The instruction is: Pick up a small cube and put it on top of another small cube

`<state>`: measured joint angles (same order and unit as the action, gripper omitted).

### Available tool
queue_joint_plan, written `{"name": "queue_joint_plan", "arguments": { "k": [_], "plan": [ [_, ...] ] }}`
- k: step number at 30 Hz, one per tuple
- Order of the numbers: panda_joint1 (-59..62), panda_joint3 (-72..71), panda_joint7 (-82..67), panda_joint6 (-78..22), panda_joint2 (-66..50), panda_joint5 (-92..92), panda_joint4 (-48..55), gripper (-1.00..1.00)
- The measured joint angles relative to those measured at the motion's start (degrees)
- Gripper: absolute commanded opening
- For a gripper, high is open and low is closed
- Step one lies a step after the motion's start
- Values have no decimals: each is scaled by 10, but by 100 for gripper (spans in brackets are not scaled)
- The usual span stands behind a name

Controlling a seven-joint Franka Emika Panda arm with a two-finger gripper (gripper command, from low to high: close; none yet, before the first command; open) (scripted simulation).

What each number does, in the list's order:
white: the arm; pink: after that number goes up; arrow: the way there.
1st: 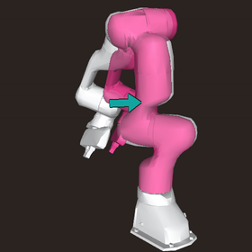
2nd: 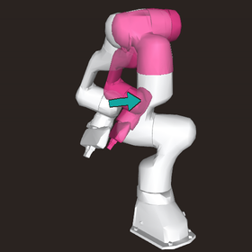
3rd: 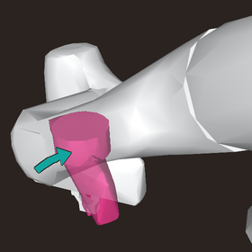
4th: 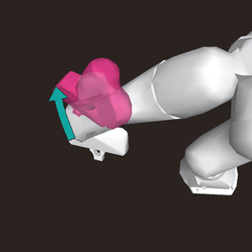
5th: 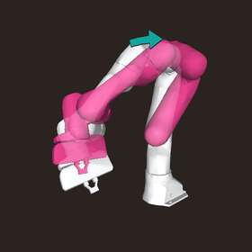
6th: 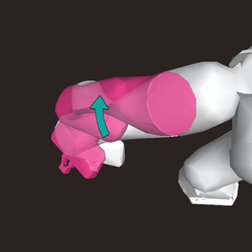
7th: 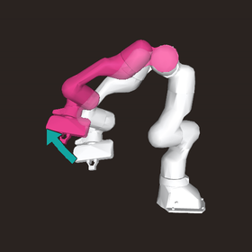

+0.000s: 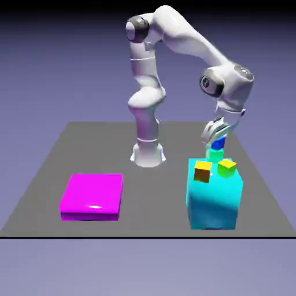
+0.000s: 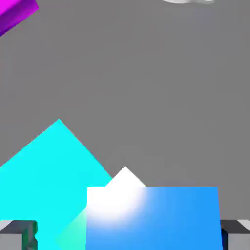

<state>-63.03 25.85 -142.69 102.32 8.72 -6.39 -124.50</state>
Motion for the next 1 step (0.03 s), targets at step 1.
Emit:
{"name": "queue_joint_plan", "arguments": {
  "k": [1],
  "plan": [
    [-1, -2, 0, -24, 4, 0, 21, 100]
  ]
}}
